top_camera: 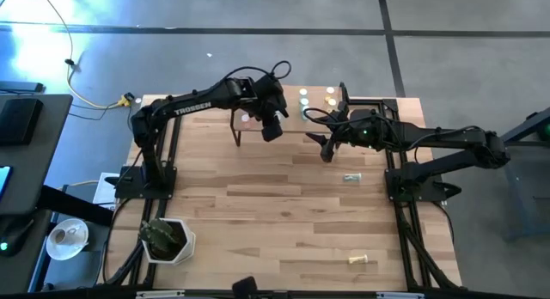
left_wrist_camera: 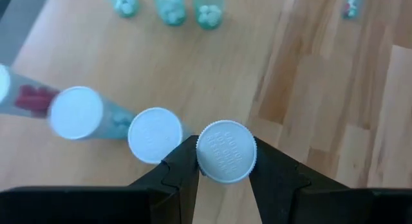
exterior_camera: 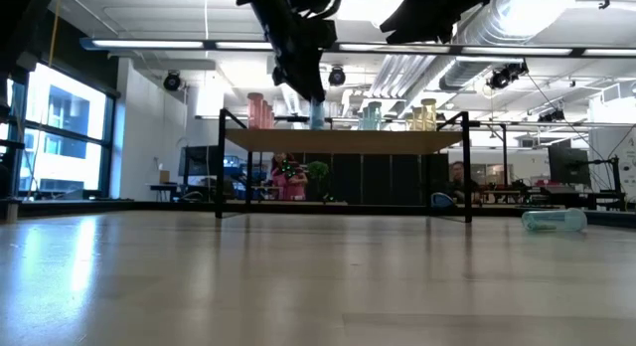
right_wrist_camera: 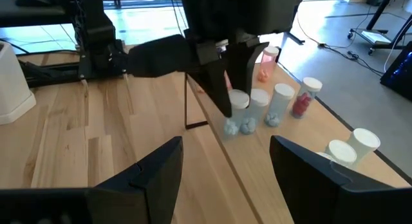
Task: Pick and place medicine bottles onto shelf by color
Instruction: Put the blue pill bottle on the shelf aligned with the other blue pill bottles, then put the green pill bottle on the shelf aligned with the other green pill bottles
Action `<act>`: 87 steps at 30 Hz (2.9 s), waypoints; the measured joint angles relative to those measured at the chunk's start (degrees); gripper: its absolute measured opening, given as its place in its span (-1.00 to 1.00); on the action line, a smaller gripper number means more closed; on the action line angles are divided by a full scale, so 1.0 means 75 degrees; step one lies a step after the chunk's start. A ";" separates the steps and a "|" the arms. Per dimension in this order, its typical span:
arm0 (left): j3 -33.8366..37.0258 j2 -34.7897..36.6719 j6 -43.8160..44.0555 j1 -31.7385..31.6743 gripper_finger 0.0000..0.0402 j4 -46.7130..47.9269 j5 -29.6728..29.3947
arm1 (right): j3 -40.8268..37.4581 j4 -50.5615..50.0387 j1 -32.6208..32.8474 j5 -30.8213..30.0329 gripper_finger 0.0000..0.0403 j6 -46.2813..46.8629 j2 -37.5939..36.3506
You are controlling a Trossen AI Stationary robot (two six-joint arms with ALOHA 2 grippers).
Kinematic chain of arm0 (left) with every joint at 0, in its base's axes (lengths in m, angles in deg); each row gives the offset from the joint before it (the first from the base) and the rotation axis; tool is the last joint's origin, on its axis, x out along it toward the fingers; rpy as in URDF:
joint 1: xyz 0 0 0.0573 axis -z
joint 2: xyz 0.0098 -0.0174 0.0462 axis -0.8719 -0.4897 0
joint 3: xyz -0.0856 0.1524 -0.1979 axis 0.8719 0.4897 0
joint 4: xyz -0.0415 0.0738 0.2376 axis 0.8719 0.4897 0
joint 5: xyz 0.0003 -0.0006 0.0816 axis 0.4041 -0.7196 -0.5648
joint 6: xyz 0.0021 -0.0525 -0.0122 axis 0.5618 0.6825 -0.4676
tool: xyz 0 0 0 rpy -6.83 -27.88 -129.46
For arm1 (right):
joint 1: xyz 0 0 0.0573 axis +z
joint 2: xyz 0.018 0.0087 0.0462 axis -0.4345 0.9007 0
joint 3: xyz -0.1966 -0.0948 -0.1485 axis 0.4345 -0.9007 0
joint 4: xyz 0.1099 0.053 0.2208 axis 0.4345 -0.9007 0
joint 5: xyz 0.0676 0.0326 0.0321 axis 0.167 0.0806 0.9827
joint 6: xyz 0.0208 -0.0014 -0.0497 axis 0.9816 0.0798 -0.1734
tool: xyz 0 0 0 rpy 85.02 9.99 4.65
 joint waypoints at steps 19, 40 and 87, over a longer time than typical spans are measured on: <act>0.0124 0.0009 0.0234 -0.0136 -0.45 -0.0013 -0.0035 | -0.0001 -0.0005 0.0000 0.0003 0.12 0.0194 0.0000; 0.0280 0.0023 0.0338 -0.0126 -0.44 -0.0113 -0.0052 | -0.0001 -0.0010 0.0003 0.0003 0.12 0.0174 0.0000; 0.0283 0.0478 0.0274 -0.0126 -0.21 -0.0047 -0.0088 | 0.0000 -0.0054 0.0001 0.0002 0.12 0.0170 0.0000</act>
